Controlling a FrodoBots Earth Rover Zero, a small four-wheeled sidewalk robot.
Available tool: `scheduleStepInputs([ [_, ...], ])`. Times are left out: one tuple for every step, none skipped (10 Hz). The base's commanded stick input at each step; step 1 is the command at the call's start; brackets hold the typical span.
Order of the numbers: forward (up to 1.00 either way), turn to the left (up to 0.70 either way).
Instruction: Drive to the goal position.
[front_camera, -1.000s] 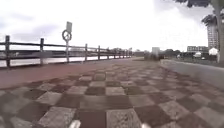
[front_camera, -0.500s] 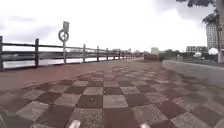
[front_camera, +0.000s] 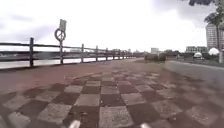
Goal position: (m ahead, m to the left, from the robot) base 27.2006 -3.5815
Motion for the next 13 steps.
scheduleStepInputs([
  [0.70, 0.00],
  [0.70, 0.00],
  [0.70, 0.00],
  [0.70, 0.00],
  [0.70, 0.00],
  [0.70, 0.01],
  [0.70, 0.02],
  [0.70, 0.00],
  [0.70, 0.00],
  [0.70, 0.00],
  [0.70, 0.00],
  [0.70, -0.02],
  [0.70, -0.20],
])
